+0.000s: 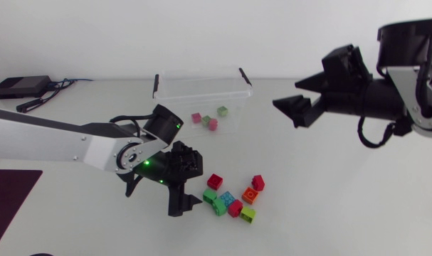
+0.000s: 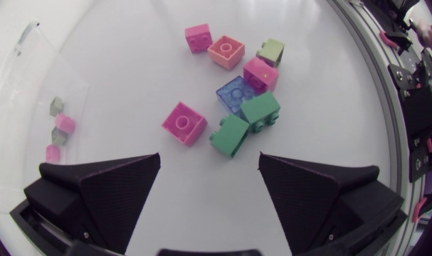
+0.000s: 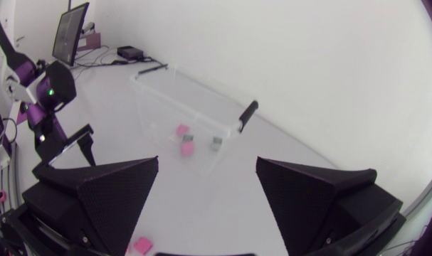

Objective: Pick up the duplo bricks and place them in the container

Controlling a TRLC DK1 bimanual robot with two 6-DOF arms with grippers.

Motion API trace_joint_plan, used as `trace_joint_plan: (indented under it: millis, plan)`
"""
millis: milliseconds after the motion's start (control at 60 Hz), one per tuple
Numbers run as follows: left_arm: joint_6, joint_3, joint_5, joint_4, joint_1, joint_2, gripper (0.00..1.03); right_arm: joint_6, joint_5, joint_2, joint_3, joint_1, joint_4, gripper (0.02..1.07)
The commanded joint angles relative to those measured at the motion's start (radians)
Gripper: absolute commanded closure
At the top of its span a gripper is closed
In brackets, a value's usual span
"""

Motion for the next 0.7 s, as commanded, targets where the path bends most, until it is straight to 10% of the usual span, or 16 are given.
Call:
trace_joint_plan:
  millis: [0,367,683]
  plan:
    - [0.050,0.061,-0.020,-0.029,-0.028,0.054,0.07,-0.046,-0.023,-0.043,-0.115,-0.031,-0.014,0.07]
    - [0.133,0.173,-0.108,-0.167,-0.087,0.155,0.22,-0.103,-0.098,-0.095,-0.337,-0.100,0.031,0.07]
    - [0.131,0.187,-0.108,-0.176,-0.125,0.187,0.55,-0.113,-0.098,-0.080,-0.371,-0.100,0.055,0.07]
